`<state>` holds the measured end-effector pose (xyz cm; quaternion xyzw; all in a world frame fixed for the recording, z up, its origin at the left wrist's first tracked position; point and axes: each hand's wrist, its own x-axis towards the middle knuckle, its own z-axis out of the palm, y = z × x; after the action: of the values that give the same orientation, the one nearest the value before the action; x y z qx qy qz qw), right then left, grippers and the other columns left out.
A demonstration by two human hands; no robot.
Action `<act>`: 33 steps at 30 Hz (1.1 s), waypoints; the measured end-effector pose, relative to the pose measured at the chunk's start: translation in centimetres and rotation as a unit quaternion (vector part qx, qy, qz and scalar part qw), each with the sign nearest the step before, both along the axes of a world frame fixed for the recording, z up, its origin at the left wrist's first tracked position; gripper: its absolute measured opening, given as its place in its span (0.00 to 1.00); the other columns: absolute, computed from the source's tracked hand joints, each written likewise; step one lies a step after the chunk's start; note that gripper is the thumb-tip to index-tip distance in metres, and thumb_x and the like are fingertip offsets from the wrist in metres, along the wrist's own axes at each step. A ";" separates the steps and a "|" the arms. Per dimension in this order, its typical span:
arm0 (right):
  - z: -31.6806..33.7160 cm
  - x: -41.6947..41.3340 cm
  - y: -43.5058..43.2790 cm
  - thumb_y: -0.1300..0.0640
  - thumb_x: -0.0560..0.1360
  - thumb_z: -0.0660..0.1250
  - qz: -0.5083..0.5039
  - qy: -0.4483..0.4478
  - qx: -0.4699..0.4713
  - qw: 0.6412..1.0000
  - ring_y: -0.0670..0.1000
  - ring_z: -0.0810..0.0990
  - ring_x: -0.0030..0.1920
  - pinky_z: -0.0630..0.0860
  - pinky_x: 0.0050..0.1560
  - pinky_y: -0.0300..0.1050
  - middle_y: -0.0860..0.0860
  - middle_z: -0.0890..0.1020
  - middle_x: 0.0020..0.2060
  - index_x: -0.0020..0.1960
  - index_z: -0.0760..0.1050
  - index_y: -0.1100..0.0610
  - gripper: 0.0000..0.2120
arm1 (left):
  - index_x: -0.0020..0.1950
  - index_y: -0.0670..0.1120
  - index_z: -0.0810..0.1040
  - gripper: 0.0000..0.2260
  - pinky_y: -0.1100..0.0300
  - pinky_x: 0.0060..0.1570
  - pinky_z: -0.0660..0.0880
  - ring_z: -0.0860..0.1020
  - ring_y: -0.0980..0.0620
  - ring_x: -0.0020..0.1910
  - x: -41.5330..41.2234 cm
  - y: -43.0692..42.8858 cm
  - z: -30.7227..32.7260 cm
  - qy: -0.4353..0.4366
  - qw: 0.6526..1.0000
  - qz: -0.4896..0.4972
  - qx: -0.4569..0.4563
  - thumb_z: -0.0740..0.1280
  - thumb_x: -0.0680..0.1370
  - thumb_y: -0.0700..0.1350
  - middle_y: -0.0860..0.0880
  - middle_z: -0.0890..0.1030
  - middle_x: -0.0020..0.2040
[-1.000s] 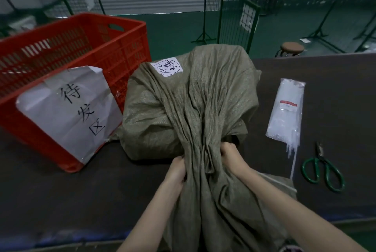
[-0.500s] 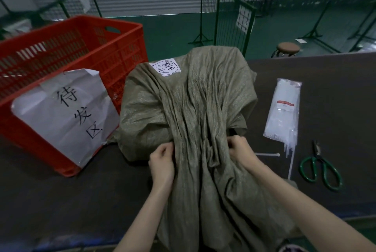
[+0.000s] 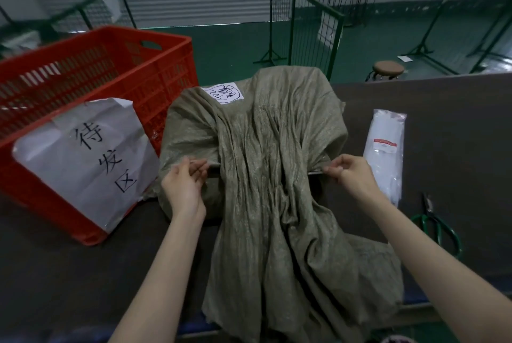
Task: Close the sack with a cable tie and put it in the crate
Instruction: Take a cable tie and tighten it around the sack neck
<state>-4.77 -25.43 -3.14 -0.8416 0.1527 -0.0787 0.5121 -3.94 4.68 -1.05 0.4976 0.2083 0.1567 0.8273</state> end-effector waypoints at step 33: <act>9.5 9.9 7.5 0.63 0.77 0.62 0.147 -0.202 0.093 0.964 0.48 0.80 0.35 0.76 0.43 0.41 0.55 0.81 0.35 0.40 0.71 0.56 0.07 | 0.46 0.46 0.72 0.06 0.58 0.38 0.69 0.71 0.61 0.26 9.4 -8.9 0.2 -0.129 0.913 -0.160 0.353 0.58 0.81 0.40 0.51 0.72 0.27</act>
<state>5.15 -17.94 6.31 -0.7699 -0.0731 -0.1561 0.6144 5.43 -4.18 -0.85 0.7592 -0.0512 0.1486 0.6316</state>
